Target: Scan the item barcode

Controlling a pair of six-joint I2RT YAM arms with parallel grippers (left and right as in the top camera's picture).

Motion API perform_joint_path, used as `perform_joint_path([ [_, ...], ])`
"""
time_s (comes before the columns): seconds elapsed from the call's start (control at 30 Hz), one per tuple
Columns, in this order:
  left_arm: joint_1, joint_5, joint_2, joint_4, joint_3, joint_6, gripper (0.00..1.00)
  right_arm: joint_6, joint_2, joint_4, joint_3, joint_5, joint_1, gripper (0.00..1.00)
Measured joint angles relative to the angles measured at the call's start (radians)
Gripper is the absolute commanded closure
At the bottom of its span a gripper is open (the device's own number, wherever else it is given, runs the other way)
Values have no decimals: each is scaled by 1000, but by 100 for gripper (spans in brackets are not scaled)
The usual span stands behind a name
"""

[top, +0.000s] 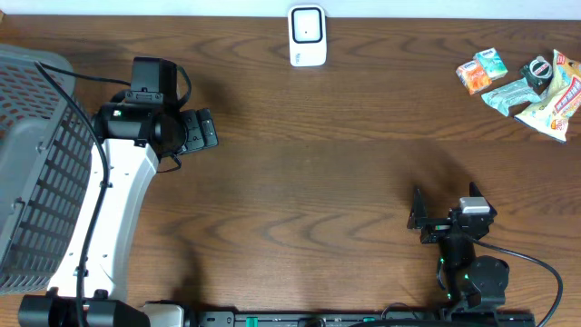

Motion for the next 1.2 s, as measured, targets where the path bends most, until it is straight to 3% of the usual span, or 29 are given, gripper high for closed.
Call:
perform_joint_path([
  [0.8,0,0,0,0,0,0,2,0,0,0,0,0,0,1],
  [1.2,0,-97,0,-19,0,64,2,0,0,0,0,0,0,1],
])
